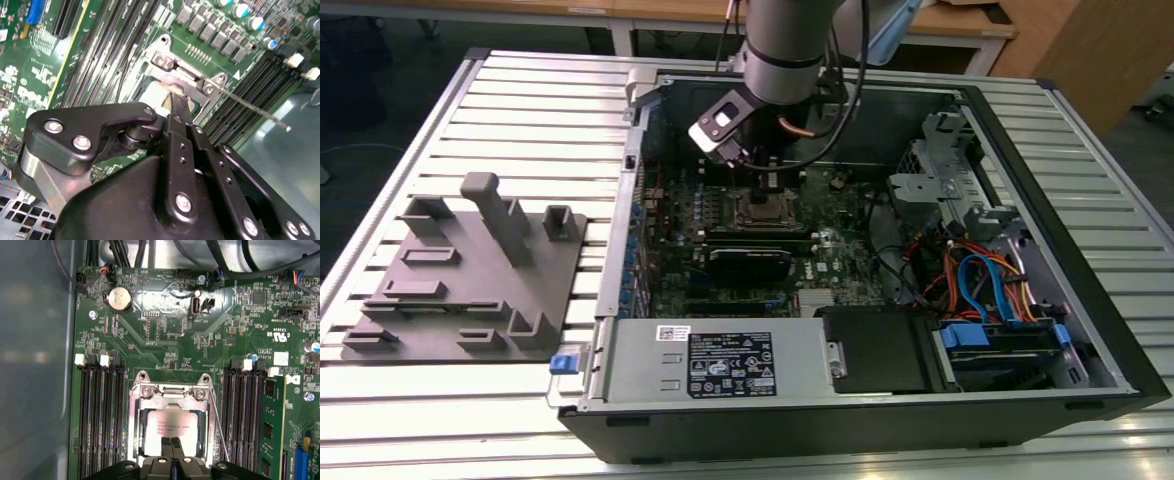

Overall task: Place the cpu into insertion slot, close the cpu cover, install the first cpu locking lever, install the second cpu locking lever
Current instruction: 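Close the cpu cover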

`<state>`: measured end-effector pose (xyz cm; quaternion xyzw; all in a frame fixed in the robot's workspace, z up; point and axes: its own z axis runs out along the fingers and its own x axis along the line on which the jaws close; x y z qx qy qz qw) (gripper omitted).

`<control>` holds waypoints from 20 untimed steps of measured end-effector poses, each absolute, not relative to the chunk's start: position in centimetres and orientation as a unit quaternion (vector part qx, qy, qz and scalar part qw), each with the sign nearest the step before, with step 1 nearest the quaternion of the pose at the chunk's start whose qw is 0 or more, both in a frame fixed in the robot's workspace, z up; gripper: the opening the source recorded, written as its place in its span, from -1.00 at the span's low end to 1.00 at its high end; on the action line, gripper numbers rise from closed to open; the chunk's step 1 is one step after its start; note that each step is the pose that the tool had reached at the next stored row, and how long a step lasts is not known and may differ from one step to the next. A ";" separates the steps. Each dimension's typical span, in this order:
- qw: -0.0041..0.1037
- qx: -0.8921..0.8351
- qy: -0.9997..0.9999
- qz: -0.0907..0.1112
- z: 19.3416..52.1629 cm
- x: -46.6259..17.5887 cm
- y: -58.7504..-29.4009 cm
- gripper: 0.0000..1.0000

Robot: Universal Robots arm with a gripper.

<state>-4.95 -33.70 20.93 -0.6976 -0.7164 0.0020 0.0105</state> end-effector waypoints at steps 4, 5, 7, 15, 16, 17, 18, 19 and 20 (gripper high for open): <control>0.010 -0.698 -0.716 0.002 20.8 -5.6 -33.7 -0.80; 0.010 -0.698 -0.716 0.002 20.7 -5.7 -33.7 -0.80; 0.011 -0.698 -0.716 0.002 20.6 -5.9 -33.7 -0.80; 0.010 -0.698 -0.716 0.003 19.8 -6.0 -33.7 -0.80; 0.010 -0.698 -0.716 0.003 19.8 -6.0 -33.7 -0.80; 0.010 -0.698 -0.716 0.002 19.8 -6.0 -33.7 -0.80; 0.011 -0.698 -0.716 0.002 19.8 -6.0 -33.7 -0.80; 0.011 -0.698 -0.716 0.001 19.9 -6.0 -33.7 -0.80; 0.011 -0.698 -0.716 0.001 20.0 -6.0 -33.7 -0.80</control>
